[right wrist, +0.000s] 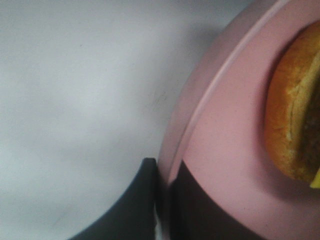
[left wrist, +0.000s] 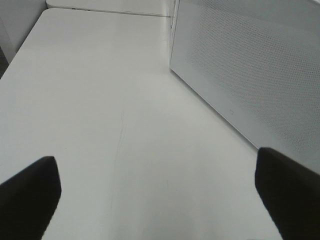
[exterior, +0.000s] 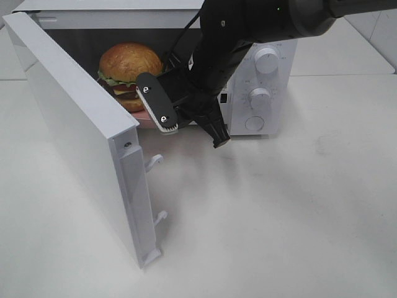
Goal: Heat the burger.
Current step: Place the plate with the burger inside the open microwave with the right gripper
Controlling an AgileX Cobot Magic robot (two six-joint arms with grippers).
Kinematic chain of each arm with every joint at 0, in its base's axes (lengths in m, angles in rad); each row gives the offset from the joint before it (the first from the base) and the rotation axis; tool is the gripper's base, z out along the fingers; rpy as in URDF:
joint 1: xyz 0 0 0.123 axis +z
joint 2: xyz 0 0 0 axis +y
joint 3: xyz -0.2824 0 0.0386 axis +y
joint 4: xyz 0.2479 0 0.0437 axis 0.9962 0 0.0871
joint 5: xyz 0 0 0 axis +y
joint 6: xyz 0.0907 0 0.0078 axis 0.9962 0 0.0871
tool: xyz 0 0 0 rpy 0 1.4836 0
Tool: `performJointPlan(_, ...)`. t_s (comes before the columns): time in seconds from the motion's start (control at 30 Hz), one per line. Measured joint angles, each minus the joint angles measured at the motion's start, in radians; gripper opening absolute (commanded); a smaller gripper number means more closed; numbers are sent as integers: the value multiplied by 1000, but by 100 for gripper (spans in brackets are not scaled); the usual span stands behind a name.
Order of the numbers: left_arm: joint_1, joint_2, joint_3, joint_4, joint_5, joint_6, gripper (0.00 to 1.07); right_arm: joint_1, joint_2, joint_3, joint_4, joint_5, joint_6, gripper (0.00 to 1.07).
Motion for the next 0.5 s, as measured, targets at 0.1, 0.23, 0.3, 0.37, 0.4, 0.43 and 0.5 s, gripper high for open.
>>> performJointPlan(0.1, 0, 0, 0, 0, 0, 0, 98, 0, 17, -24, -12, 0, 20, 0)
performJointPlan(0.23, 0, 0, 0, 0, 0, 0, 98, 0, 59, -79, -37, 0, 45, 0)
performJointPlan(0.3, 0, 0, 0, 0, 0, 0, 98, 0, 79, -105, -49, 0, 61, 0)
performJointPlan(0.37, 0, 0, 0, 0, 0, 0, 98, 0, 96, -129, -61, 0, 77, 0)
performJointPlan(0.4, 0, 0, 0, 0, 0, 0, 98, 0, 106, -143, -67, 1, 86, 0)
performJointPlan(0.43, 0, 0, 0, 0, 0, 0, 98, 0, 125, -170, -85, 1, 101, 0)
performJointPlan(0.5, 0, 0, 0, 0, 0, 0, 98, 0, 144, -201, -102, 2, 114, 0)
